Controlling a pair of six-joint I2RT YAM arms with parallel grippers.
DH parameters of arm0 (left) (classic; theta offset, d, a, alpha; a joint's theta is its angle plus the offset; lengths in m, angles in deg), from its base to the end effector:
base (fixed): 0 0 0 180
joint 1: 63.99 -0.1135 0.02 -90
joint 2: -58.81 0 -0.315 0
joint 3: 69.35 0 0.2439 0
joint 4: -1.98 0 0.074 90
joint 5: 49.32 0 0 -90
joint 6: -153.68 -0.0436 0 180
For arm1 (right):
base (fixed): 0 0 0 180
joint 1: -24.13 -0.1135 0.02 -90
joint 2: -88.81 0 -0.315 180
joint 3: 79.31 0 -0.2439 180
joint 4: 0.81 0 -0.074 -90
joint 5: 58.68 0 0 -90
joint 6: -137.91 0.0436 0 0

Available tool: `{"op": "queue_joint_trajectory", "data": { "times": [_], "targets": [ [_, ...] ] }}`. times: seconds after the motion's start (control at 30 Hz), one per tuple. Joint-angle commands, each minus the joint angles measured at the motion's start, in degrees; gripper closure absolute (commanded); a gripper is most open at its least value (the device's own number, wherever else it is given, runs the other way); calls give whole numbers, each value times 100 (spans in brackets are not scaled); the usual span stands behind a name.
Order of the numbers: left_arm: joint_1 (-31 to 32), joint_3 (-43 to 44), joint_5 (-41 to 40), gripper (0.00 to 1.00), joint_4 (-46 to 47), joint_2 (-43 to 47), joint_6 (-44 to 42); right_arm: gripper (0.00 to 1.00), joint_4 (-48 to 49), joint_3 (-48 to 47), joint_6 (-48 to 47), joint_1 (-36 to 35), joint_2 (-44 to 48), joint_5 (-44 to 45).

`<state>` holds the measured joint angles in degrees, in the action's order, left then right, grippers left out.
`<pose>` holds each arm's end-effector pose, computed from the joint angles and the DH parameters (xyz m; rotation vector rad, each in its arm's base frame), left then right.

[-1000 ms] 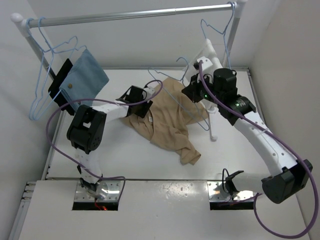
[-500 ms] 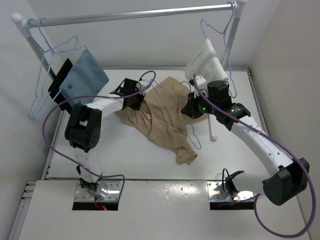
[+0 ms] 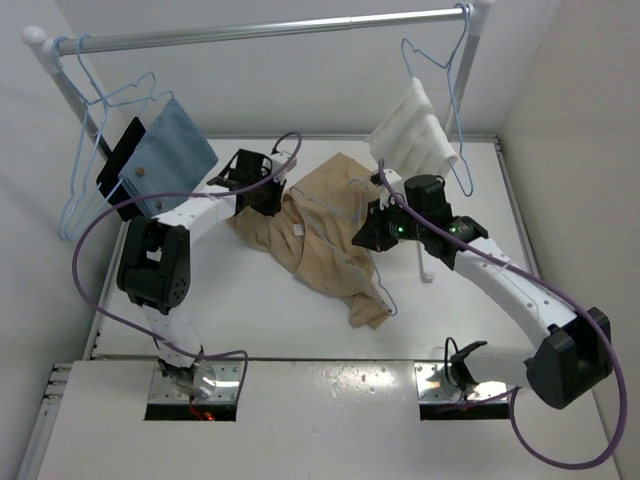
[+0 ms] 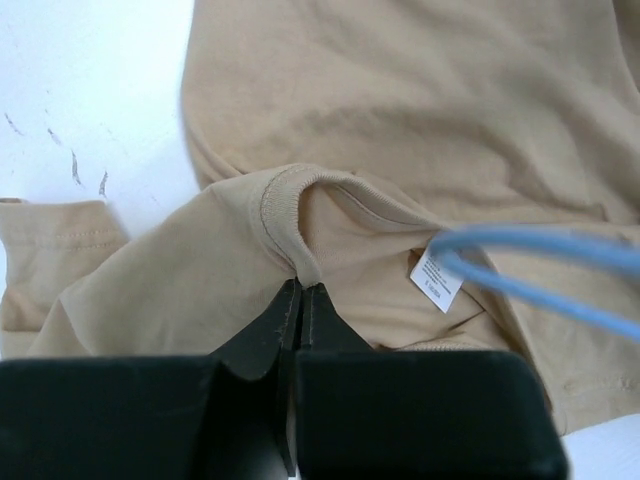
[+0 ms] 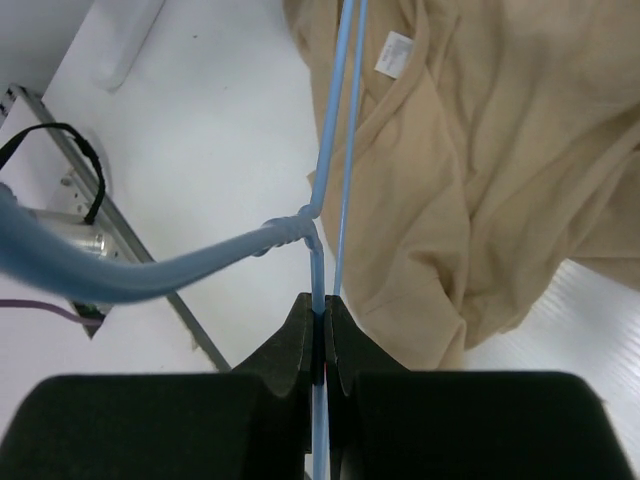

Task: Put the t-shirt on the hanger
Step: Place tshirt on hanger

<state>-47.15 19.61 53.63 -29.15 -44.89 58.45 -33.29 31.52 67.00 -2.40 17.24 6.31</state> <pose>0.3911 -0.1286 0.2739 0.5614 2.3082 -0.3652 0.2219 0.1314 0.3372 -0.4060 2.2290 0.9155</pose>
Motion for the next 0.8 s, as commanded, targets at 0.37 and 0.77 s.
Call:
{"op": "queue_joint_trajectory", "data": {
  "times": [0.37, 0.77],
  "targets": [
    [83, -124, 67, 73, 27, 0, 49, 100, 347, 53, -36, -230, -621, -109],
    [355, 43, -46, 52, 273, -378, -13, 100, 154, 1, -151, -230, -929, 164]
  ]
}}
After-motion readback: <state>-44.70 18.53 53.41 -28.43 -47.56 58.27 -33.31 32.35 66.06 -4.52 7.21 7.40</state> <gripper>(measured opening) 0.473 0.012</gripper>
